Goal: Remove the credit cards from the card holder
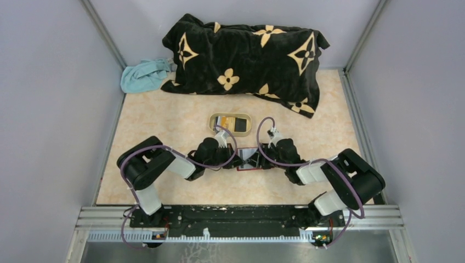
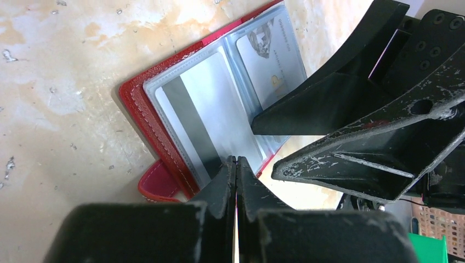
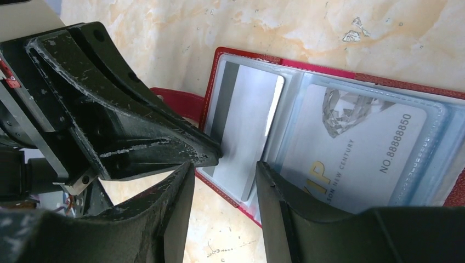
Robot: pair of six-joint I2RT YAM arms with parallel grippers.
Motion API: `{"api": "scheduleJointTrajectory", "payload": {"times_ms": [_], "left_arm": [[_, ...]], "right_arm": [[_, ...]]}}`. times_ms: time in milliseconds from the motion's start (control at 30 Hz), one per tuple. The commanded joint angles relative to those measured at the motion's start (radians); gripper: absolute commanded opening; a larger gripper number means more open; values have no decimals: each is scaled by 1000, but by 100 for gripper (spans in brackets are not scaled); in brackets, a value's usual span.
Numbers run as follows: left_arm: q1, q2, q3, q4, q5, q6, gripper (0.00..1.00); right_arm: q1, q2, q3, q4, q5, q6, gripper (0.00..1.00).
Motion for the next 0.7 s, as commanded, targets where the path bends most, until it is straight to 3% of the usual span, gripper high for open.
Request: {"api": "scheduleJointTrajectory", "payload": {"times_ms": [0,100,400,500,667], "left_arm": [[1,49,-30,-17,-46,30,0],[1,63,-44,1,-44,26,0],[1,47,-61,11,-43,21,0],[1,9,-76,11,-41,18,0],[1,-88,-97,-51,-59,32,0]], "right_arm": [[-11,43,-18,21,-43,12,47],[-12,77,-25,92,-78,36,47],[-58,210,-79,513,-230,210,46],[-61,227,-70,473,-213,186,45],[-60,126,-34,209,-112,62,45]]}}
